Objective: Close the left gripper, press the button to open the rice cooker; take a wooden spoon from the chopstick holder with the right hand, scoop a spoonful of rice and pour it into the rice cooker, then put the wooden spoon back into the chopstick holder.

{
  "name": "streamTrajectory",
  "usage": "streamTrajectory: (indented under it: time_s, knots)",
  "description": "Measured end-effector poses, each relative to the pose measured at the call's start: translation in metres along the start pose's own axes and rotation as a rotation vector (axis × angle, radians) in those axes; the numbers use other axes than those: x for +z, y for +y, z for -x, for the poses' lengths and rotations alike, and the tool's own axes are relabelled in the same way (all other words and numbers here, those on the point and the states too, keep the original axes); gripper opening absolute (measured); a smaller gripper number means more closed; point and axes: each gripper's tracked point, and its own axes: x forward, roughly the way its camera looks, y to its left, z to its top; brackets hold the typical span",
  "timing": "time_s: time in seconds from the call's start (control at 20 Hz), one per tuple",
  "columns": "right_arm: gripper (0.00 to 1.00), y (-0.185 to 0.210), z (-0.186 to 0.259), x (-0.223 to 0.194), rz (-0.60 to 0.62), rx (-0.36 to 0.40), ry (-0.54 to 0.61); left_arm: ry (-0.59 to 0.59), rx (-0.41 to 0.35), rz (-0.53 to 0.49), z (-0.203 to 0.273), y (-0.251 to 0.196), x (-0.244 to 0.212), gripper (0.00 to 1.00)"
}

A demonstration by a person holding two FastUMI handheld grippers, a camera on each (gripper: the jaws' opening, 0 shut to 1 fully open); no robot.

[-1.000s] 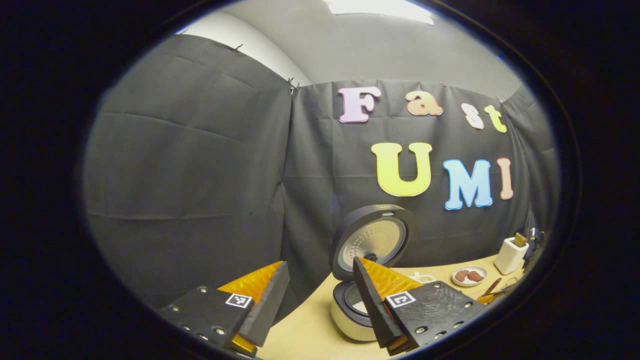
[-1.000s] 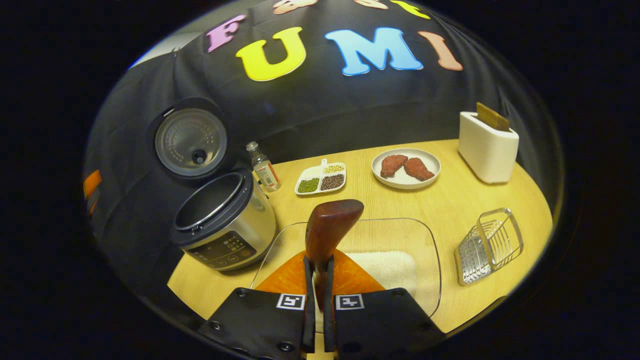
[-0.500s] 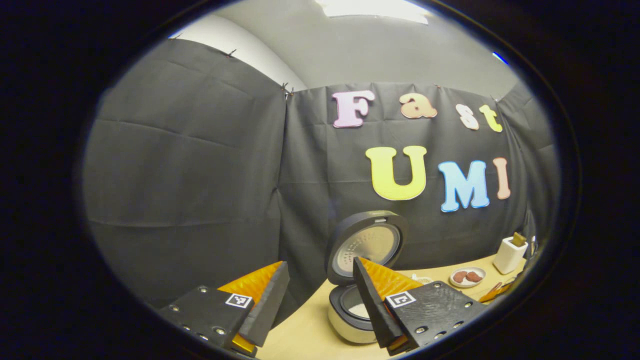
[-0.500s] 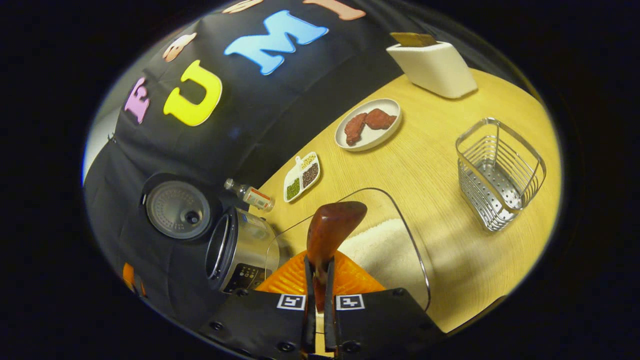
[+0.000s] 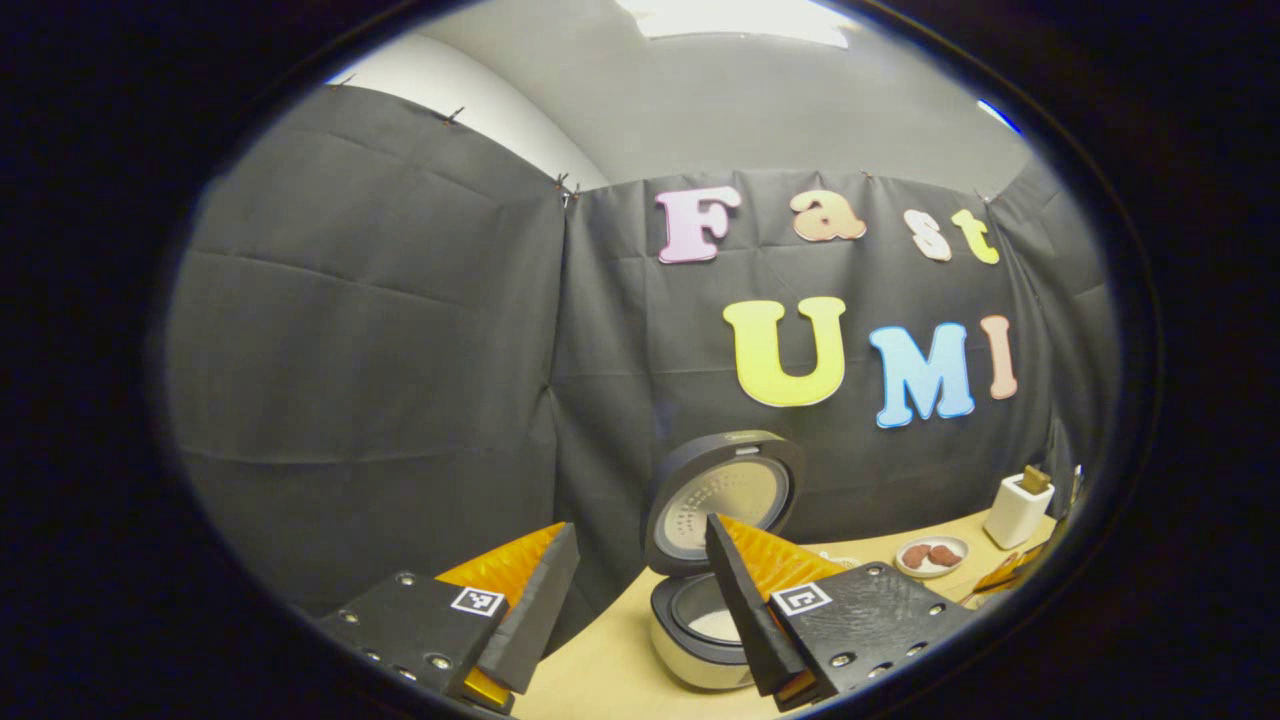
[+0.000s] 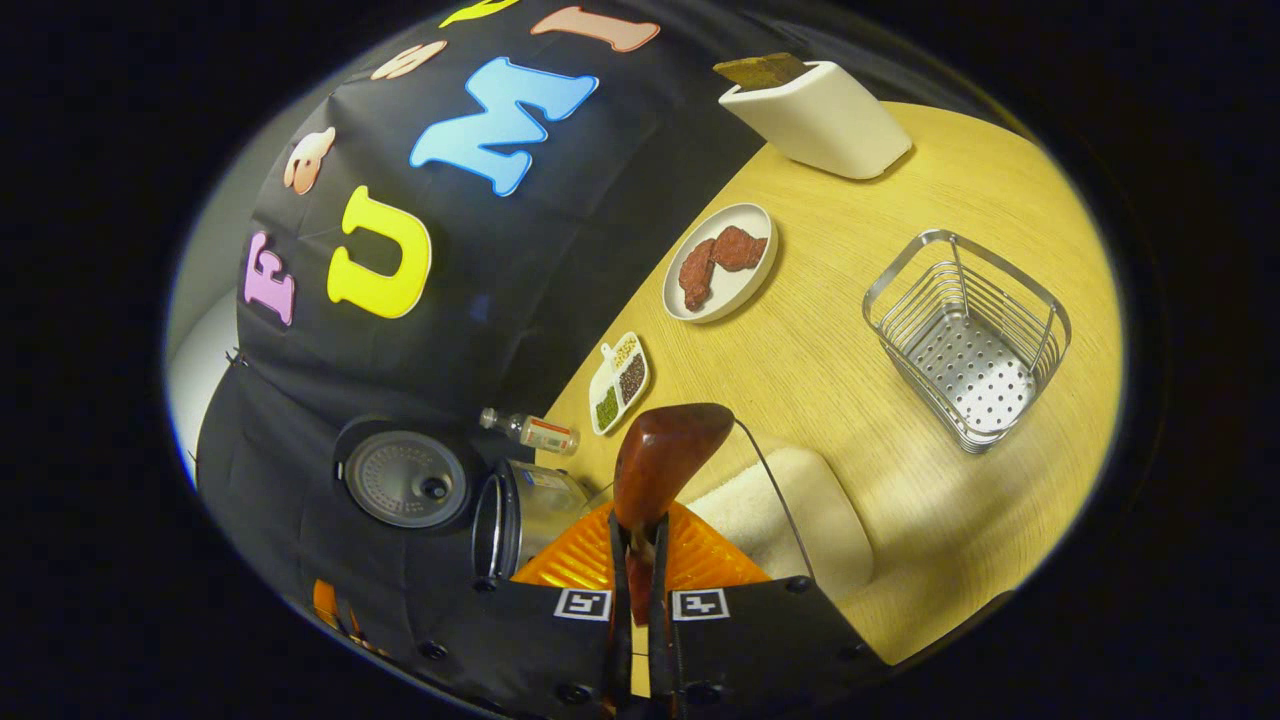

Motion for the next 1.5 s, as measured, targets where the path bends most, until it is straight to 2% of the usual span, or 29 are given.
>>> streamTrajectory:
  time_s: [0.3,0.7,1.1,1.5]
  knots:
    - [0.08,0.031,0.009,0.02,-0.087,0.085,-0.02,0.001,0.003,0.009,0.001,-0.001,0.0,0.8]
    - [0.08,0.088,0.0,0.032,-0.092,0.182,-0.02,0.002,0.027,0.015,-0.001,0.016,-0.004,0.8]
    - [0.08,0.142,-0.027,0.022,-0.041,0.241,0.014,-0.004,0.083,0.01,0.002,0.052,-0.003,0.8]
    - [0.08,0.201,-0.058,-0.014,0.05,0.307,0.063,0.009,0.138,0.013,0.008,0.088,-0.012,0.8]
